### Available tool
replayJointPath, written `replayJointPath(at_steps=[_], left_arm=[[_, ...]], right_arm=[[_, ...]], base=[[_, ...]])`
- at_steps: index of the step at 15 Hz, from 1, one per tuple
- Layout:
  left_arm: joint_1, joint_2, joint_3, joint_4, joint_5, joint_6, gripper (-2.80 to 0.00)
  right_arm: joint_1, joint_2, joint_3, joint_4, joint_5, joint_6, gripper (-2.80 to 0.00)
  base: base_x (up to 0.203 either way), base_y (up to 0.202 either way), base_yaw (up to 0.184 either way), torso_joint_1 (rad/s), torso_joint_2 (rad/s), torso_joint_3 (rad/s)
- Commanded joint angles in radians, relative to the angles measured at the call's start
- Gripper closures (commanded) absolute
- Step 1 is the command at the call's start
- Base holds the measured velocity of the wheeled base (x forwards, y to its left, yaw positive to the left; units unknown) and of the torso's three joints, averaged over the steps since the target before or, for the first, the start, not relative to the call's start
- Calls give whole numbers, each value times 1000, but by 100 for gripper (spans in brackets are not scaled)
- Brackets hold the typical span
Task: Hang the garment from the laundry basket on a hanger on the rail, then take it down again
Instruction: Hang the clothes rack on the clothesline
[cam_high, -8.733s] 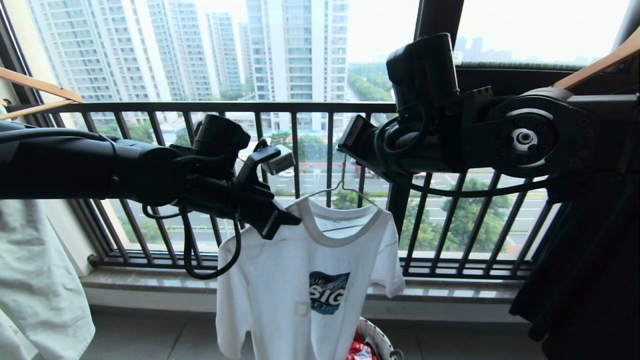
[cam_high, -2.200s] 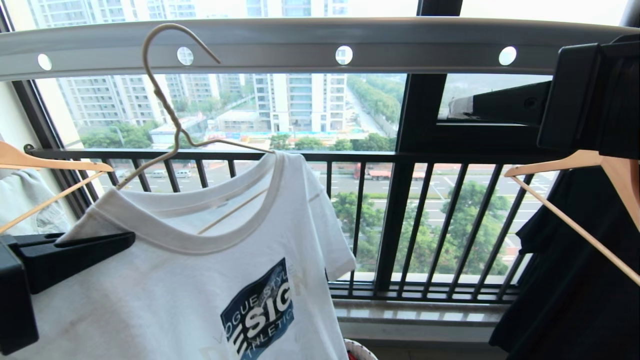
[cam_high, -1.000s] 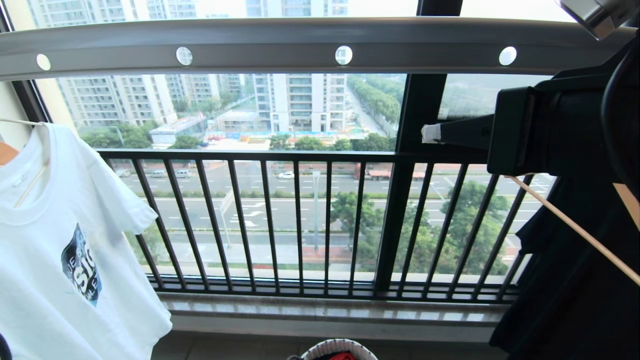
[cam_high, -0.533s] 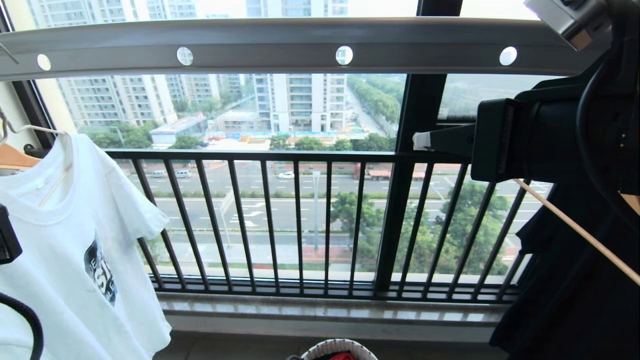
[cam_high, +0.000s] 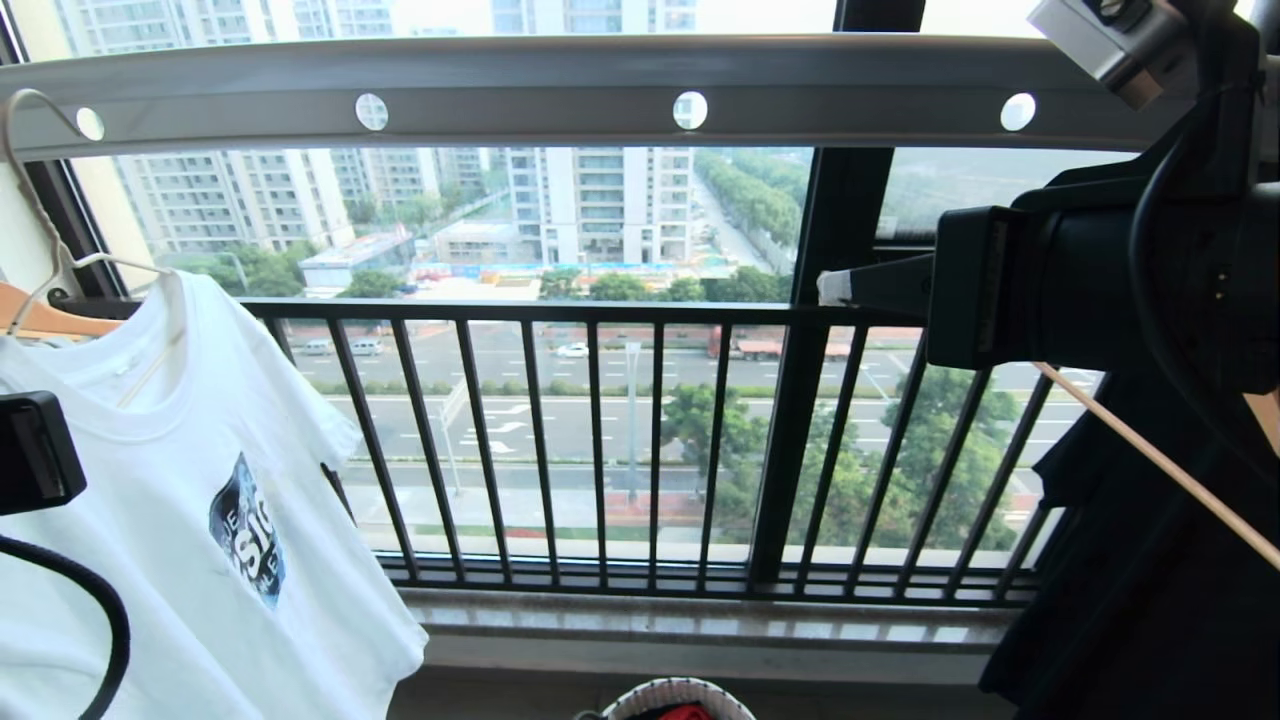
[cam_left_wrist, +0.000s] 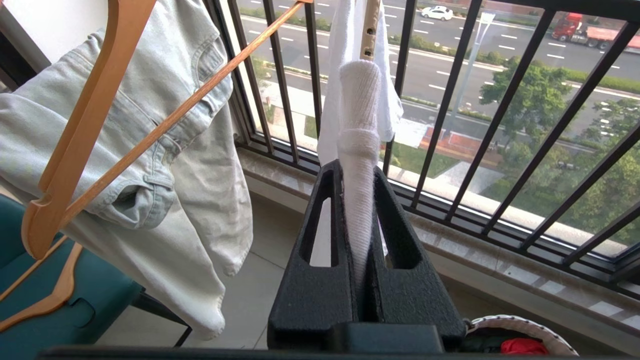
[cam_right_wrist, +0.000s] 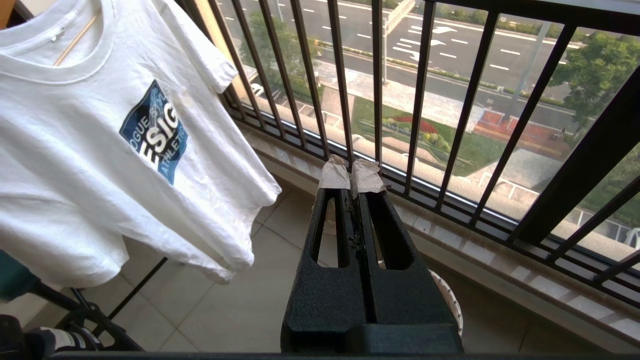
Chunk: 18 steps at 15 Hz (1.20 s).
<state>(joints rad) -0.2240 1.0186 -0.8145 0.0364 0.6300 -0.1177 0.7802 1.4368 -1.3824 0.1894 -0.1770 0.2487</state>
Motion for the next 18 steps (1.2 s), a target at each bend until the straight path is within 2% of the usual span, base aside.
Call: replayJointPath(at_steps=[1, 8, 11, 18], left_arm=[[2, 25, -17, 0, 5, -2, 0], [12, 44, -33, -6, 4, -1, 0], [42, 79, -31, -85, 5, 16, 0], [54, 95, -11, -89, 2, 11, 0]], right_arm=[[1, 2, 2, 1, -1, 1, 0], [1, 2, 2, 1, -1, 1, 0], [1, 2, 4, 1, -1, 1, 0], [1, 2, 10, -1, -1, 1, 0]], base=[[0, 0, 0, 0, 0, 0], [0, 0, 0, 0, 0, 0], [0, 0, 0, 0, 0, 0], [0, 0, 0, 0, 0, 0]])
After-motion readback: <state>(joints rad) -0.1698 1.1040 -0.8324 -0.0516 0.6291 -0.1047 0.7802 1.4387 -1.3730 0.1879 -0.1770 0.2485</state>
